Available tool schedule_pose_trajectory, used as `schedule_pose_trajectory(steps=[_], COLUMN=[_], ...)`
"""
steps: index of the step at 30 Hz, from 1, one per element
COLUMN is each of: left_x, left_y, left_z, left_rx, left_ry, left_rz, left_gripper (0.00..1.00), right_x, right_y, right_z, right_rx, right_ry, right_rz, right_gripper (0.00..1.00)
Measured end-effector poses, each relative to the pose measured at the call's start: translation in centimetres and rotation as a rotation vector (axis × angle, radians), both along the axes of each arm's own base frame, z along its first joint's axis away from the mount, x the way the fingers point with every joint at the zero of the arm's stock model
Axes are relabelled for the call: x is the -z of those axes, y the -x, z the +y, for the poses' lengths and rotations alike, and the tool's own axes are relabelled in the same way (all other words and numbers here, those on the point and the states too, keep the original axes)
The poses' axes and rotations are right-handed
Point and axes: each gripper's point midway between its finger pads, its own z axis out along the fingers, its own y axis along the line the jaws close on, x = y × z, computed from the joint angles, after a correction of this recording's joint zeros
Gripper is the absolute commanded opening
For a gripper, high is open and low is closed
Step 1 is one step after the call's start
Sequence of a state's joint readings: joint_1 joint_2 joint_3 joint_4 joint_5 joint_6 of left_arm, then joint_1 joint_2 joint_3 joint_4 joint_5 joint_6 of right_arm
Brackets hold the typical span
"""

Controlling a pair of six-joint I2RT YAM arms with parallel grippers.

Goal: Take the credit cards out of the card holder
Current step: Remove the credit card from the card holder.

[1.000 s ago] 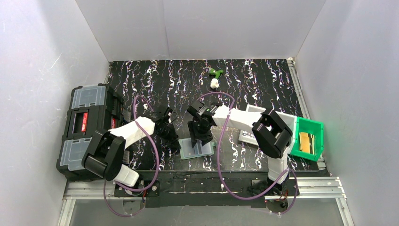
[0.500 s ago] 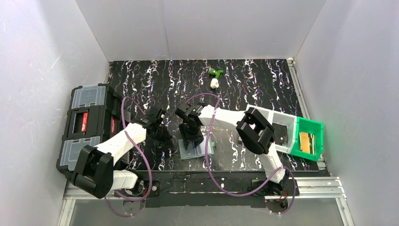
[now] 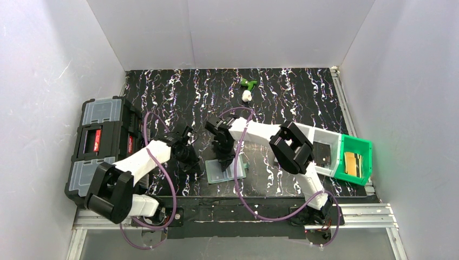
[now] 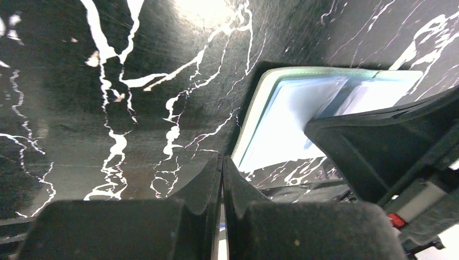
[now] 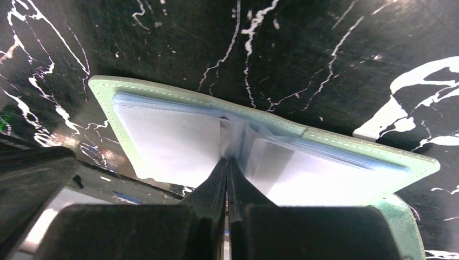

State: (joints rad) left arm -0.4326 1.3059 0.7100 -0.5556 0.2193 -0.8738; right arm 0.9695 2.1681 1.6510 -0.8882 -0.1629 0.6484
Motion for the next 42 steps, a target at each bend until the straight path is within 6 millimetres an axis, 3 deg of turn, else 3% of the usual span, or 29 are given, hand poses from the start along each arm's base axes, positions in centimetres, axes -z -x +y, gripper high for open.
schedule_pose_trajectory(steps=[11,17,31,42], left_x=[1.6,2.1,2.1,2.1], left_y=[0.3,0.2,0.3,0.2], left_z=[-3.4,-3.9,-4.5,-4.7], left_rx=[0.142,0.161,0.203,0.227], left_ry=[0.020,0.016,-0.010,-0.020], left_rz=[0.063,0.084,0.136,0.131], left_gripper=[0.00,0.00,0.00,0.00], right_x=[0.1,0.1,-0.2,-0.7], right_y=[-0.1,0.0,0.1,0.2], right_z=[-0.1,-0.1,0.3,0.6], right_rx=[0.075,0.085,0.074,0.068], right_ry=[-0.140,-0.167,-0.231,-0.282], right_rz=[0.122,0.148,0.147,0.132], right_gripper=[0.01,0.02,0.27,0.41])
